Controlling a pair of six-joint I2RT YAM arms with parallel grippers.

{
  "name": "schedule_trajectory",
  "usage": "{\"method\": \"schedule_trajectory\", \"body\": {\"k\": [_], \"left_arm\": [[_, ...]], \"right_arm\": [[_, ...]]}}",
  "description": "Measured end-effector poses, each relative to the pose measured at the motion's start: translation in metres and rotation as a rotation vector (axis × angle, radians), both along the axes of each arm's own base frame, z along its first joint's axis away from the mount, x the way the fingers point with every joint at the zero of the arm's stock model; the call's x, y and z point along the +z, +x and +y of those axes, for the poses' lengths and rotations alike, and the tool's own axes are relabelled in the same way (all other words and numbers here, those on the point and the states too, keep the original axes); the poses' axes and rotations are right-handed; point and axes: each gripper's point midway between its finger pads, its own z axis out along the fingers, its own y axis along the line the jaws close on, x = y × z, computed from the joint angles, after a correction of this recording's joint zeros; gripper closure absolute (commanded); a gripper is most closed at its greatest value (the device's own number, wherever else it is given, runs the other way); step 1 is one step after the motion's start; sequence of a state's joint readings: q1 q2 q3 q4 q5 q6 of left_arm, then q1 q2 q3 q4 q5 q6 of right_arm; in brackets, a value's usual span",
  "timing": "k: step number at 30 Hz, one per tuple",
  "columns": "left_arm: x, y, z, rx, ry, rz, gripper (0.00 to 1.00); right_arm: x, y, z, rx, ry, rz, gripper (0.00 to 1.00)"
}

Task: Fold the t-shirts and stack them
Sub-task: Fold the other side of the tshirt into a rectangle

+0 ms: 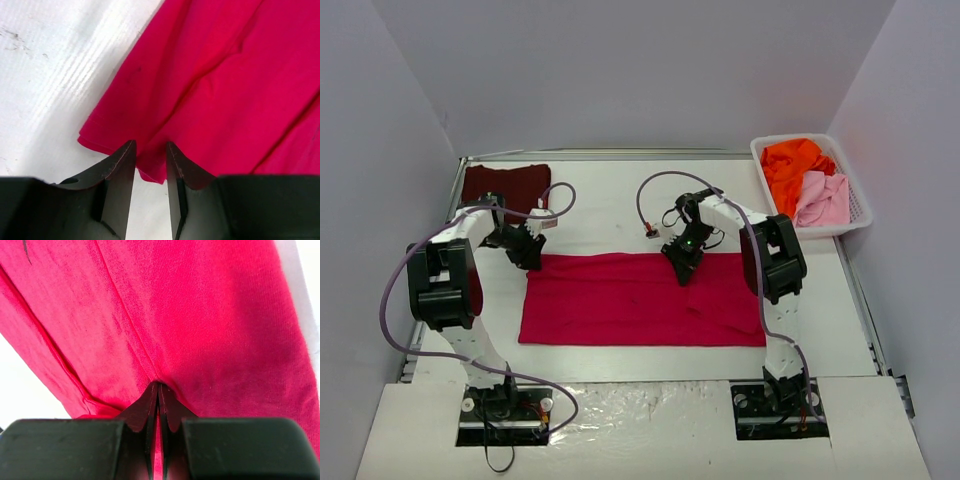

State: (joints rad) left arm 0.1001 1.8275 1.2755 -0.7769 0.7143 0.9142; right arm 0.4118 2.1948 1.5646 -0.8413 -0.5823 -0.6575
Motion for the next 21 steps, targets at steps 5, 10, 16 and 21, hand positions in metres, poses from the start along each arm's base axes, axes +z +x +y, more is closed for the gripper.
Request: {"method": "schedule_trajectory", "body": {"k": [5, 10, 16, 21], "left_arm": [[0.004, -0.005, 0.003, -0.018, 0.002, 0.019, 0.85], [0.010, -0.005, 0.008, -0.027, 0.005, 0.020, 0.98], [0.010, -0.011, 0.010, -0.032, 0.004, 0.038, 0.98], [0.007, -0.012, 0.010, -0.029, 0.003, 0.038, 0.98]], "right_arm": [[0.000, -0.005, 0.000, -0.004, 0.002, 0.026, 1.00], [0.000, -0.010, 0.000, -0.006, 0.003, 0.054, 1.00], [0.001, -0.016, -0.001, -0.011, 0.000, 0.081, 1.00], [0.005, -0.015, 0.000, -0.028, -0.007, 0.056, 1.00]]}}
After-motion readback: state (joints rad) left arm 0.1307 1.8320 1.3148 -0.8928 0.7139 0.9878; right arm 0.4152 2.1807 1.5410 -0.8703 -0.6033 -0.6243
